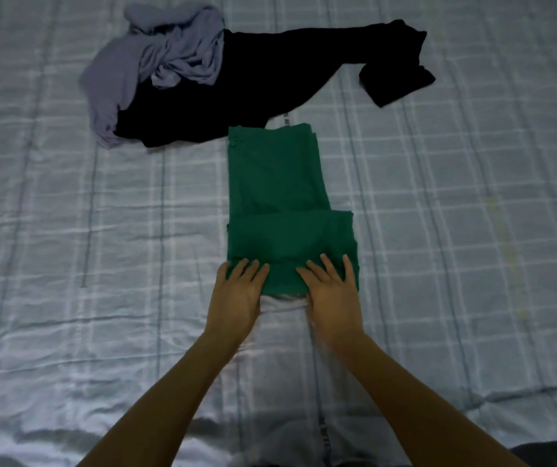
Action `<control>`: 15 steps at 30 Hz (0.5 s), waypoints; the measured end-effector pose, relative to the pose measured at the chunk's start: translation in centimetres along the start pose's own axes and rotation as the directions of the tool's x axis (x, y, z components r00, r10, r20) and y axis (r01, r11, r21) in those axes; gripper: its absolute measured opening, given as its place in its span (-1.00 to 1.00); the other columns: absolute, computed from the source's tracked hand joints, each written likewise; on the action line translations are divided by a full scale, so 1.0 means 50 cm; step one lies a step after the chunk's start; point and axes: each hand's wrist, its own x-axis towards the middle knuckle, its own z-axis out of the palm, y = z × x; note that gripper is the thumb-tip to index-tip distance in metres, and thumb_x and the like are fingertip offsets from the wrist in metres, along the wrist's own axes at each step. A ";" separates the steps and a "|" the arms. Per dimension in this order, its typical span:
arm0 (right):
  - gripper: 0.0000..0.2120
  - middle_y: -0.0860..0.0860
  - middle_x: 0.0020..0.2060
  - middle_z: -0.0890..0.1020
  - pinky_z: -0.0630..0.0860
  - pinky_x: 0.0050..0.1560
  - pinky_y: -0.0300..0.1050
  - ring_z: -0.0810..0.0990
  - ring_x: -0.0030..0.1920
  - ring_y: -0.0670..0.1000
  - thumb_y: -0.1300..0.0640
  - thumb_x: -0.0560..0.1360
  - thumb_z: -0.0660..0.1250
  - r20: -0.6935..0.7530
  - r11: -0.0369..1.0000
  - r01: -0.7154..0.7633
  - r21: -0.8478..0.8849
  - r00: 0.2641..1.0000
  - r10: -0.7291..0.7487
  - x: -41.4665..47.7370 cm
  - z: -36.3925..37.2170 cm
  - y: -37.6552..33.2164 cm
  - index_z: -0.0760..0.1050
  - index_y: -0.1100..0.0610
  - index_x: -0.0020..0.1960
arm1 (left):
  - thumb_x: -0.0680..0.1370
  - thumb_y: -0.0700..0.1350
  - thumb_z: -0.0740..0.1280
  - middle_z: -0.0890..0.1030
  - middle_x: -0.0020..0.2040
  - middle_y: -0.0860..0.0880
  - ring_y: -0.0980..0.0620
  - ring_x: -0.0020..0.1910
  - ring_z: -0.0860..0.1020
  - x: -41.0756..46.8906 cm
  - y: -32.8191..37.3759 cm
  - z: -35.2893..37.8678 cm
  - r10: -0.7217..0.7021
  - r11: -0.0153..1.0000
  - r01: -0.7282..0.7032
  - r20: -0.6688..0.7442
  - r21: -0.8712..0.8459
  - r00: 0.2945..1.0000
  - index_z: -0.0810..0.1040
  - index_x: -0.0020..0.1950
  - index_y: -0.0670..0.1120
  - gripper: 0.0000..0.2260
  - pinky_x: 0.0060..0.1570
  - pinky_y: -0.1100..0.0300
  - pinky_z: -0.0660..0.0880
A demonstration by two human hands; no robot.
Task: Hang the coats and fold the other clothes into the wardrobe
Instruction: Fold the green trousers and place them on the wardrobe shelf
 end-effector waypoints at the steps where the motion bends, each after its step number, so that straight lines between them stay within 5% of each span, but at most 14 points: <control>1: -0.59 0.12 0.02 0.67 0.24 0.36 0.23 0.61 0.11 0.19 0.34 0.25 0.50 0.023 1.000 0.000 0.023 1.000 0.000 0.001 -0.010 0.001 0.62 0.15 0.08 | 0.17 -0.33 0.50 0.67 -0.01 -0.11 -0.13 -0.03 0.62 0.005 -0.005 -0.015 0.007 1.000 -0.007 0.016 -0.013 1.000 0.63 0.11 -0.14 -0.50 0.14 -0.01 0.40; 4: -0.71 0.08 -0.20 0.68 0.49 0.16 0.15 0.64 -0.16 0.13 0.36 0.32 0.41 0.280 0.991 0.030 0.128 0.958 -0.065 0.004 -0.086 -0.002 0.63 0.11 0.00 | 0.37 -0.30 0.32 0.67 -0.17 -0.05 -0.11 -0.19 0.61 0.004 -0.014 -0.076 0.061 0.990 -0.031 0.222 -0.134 0.973 0.64 -0.03 -0.08 -0.75 -0.13 0.19 0.33; 6: -0.82 0.10 -0.12 0.64 0.46 0.07 -0.03 0.59 -0.13 0.13 0.22 0.53 0.23 0.556 0.988 0.096 0.122 0.818 -0.148 0.003 -0.146 -0.003 0.55 0.12 0.07 | 0.51 -0.20 0.23 0.64 -0.07 -0.05 -0.08 -0.11 0.59 -0.008 -0.010 -0.125 0.122 0.977 -0.026 0.454 -0.211 0.883 0.60 0.04 -0.08 -0.80 -0.18 0.19 0.37; 8: -0.80 0.10 -0.03 0.62 0.45 -0.05 -0.09 0.57 -0.06 0.12 0.12 0.58 0.15 0.674 0.984 0.112 0.136 0.718 -0.175 0.005 -0.198 -0.005 0.51 0.15 0.08 | 0.57 -0.09 0.23 0.58 -0.05 -0.02 -0.02 -0.08 0.54 -0.014 -0.005 -0.180 0.145 0.959 0.055 0.647 -0.278 0.748 0.56 0.04 -0.08 -0.84 -0.14 0.18 0.43; 10: -0.85 0.10 -0.10 0.63 0.40 -0.10 -0.14 0.58 -0.12 0.12 0.15 0.54 0.19 0.595 0.986 0.080 0.149 0.789 -0.154 0.025 -0.232 -0.013 0.52 0.16 -0.03 | 0.56 -0.02 0.25 0.58 -0.11 0.01 0.01 -0.12 0.52 0.007 -0.005 -0.231 0.111 0.949 0.118 0.661 -0.292 0.742 0.55 -0.03 -0.08 -0.84 -0.14 0.20 0.40; 11: -0.91 0.09 -0.19 0.63 0.39 -0.06 -0.14 0.57 -0.19 0.12 0.20 0.48 0.23 0.472 0.987 0.073 0.146 0.871 -0.134 0.044 -0.242 -0.017 0.52 0.13 -0.11 | 0.55 0.02 0.25 0.61 -0.13 -0.01 0.00 -0.14 0.54 0.028 -0.010 -0.252 0.066 0.958 0.115 0.590 -0.263 0.805 0.57 -0.06 -0.06 -0.81 -0.08 0.19 0.40; 13: -0.83 0.04 -0.27 0.61 0.42 0.13 0.04 0.55 -0.23 0.09 0.31 0.38 0.29 0.128 0.991 0.015 0.133 0.991 -0.033 0.098 -0.255 -0.023 0.56 0.08 -0.14 | 0.54 0.05 0.24 0.66 -0.21 -0.01 0.01 -0.19 0.56 0.077 -0.029 -0.280 -0.085 0.978 0.133 0.274 -0.164 0.958 0.63 -0.11 -0.01 -0.78 0.26 0.08 0.28; 15: -0.70 0.07 -0.11 0.62 0.38 0.22 0.15 0.54 -0.04 0.10 0.37 0.37 0.30 -0.196 0.976 -0.039 0.216 0.977 0.083 0.152 -0.264 -0.029 0.60 0.11 0.02 | 0.53 -0.06 0.31 0.67 -0.18 -0.01 0.01 -0.16 0.57 0.118 -0.046 -0.310 -0.248 0.953 0.219 -0.122 -0.208 0.961 0.66 -0.12 -0.03 -0.86 0.42 -0.06 0.06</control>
